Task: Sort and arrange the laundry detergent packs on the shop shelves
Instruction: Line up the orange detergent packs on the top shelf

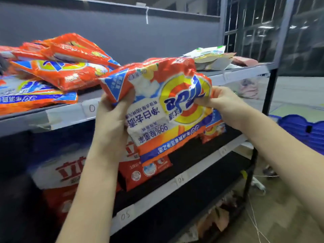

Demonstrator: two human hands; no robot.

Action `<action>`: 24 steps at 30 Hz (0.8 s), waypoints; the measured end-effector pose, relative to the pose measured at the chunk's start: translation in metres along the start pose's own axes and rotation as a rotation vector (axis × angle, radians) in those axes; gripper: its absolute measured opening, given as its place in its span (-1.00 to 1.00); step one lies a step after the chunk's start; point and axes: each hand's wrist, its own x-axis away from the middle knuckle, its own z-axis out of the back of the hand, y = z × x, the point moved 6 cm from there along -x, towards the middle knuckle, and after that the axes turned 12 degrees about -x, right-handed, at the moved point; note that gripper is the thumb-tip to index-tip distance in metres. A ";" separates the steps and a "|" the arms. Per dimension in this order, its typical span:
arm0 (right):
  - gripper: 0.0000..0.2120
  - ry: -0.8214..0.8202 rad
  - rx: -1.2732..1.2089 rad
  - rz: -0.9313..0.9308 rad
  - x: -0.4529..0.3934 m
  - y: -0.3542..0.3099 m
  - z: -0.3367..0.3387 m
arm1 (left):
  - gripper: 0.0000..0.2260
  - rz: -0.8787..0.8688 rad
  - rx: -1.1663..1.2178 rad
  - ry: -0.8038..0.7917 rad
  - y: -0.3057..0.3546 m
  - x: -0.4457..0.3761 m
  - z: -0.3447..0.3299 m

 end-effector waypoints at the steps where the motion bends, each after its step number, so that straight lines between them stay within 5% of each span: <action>1: -0.82 0.025 0.010 -0.029 0.014 0.008 0.010 | -0.83 0.022 -0.018 -0.036 -0.014 0.013 -0.010; 6: -0.88 0.096 0.132 -0.179 0.060 0.048 0.069 | -0.81 0.223 0.030 -0.135 -0.099 0.051 -0.033; 10: -0.86 0.084 0.272 -0.307 0.073 0.068 0.114 | -0.40 0.405 0.052 -0.301 -0.158 0.078 -0.055; 14: -0.87 0.059 0.383 -0.355 0.082 0.084 0.150 | -0.29 0.613 0.034 -0.293 -0.203 0.090 -0.071; 20: -0.90 -0.050 0.608 -0.364 0.076 0.083 0.192 | -0.79 0.723 -0.188 -0.504 -0.220 0.084 -0.132; 24: -0.89 -0.146 0.733 -0.362 0.066 0.076 0.217 | -0.66 0.686 -0.318 -0.733 -0.217 0.073 -0.192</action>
